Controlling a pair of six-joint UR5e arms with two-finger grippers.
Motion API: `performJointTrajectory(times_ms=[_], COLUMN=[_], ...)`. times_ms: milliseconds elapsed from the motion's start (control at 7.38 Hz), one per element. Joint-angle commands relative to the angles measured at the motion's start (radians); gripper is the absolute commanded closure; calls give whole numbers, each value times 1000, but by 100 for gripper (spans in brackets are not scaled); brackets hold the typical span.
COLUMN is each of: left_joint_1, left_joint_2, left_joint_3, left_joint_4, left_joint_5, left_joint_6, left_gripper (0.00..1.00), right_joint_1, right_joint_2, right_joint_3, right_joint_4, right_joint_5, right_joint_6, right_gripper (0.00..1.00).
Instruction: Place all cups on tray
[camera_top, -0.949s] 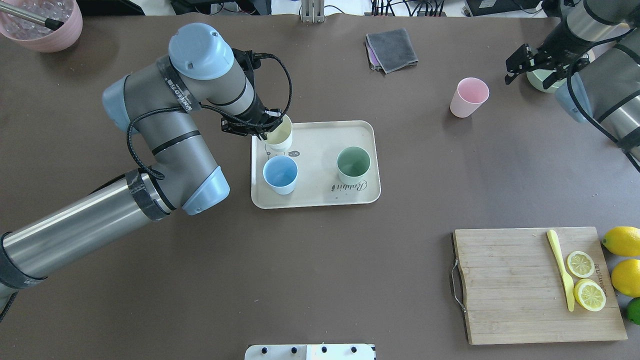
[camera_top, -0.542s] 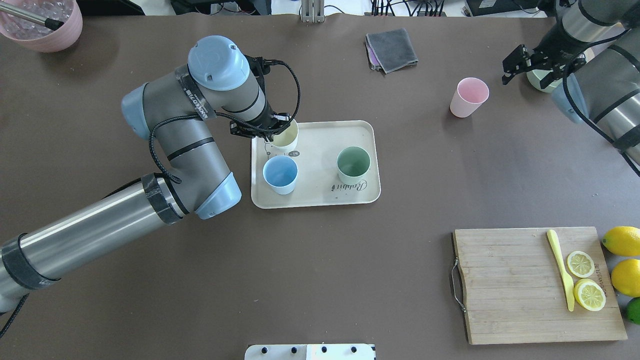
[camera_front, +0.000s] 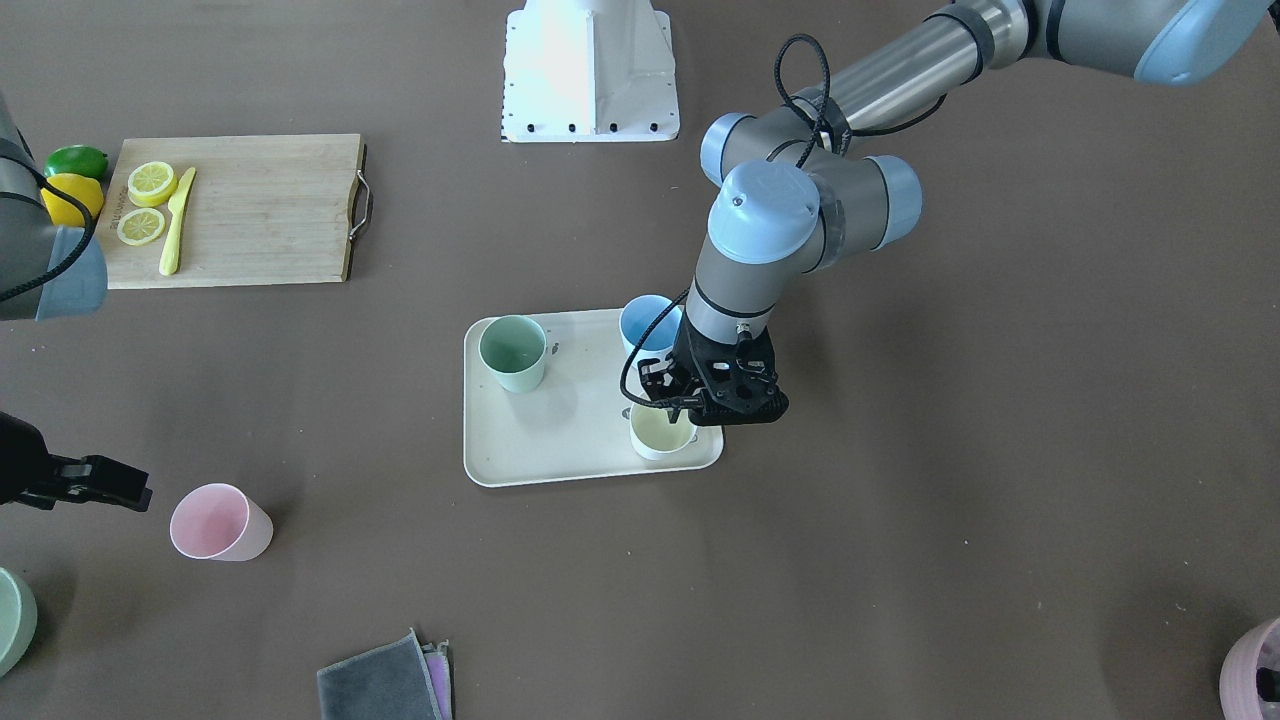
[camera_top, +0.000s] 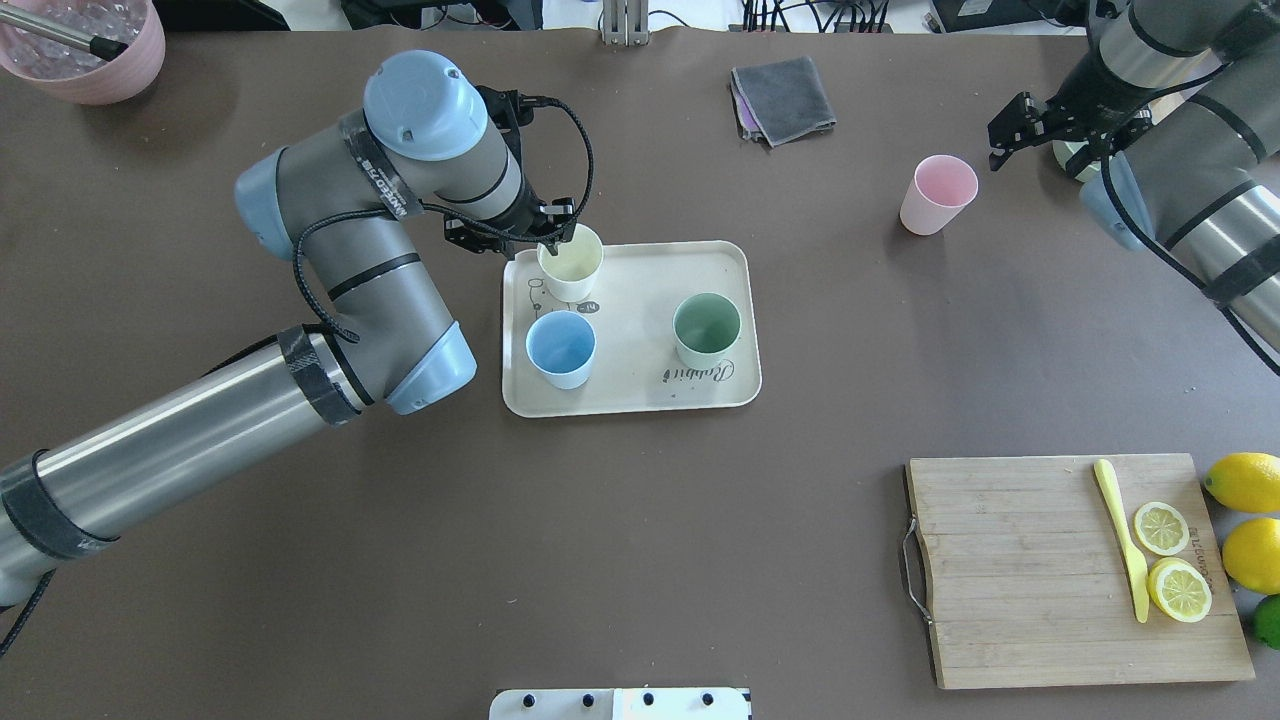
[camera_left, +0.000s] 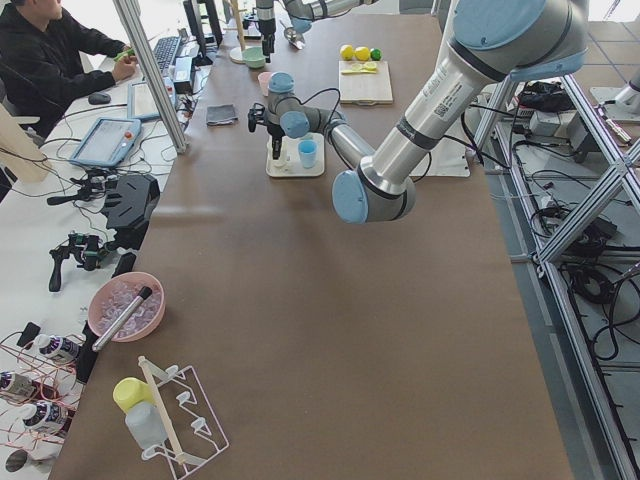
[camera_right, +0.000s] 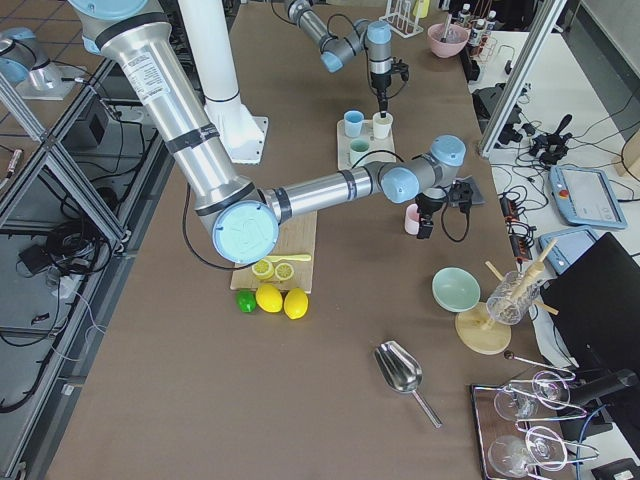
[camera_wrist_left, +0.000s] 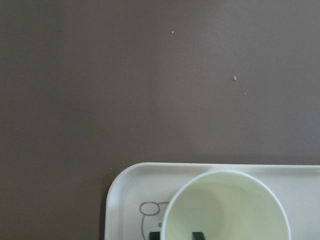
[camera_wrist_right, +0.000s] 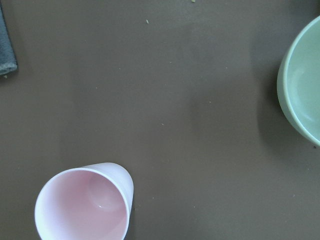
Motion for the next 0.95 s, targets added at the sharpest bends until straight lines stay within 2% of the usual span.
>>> performJointTrajectory(times_ms=[0,271,542,814], left_joint_1=[-99,-173,-216,-226], left_joint_2=[6,15,36,44], left_joint_3=[-25,-77,-79,-78], left_joint_4=[15,136,141,141], left_joint_5=[-131,-172,-176,-175], left_joint_6=[60,192,260,278], left_gripper=[3,3,3,3], right_joint_1=[-10,-33,-55,-90], right_joint_2=[5,5,22,17], right_joint_3=[1,-4,-64,-69], right_joint_4=[0,32,100,111], right_joint_5=[-3,-26,-62,-110], right_joint_6=[31,37,37,49], right_gripper=[0,0,0,0])
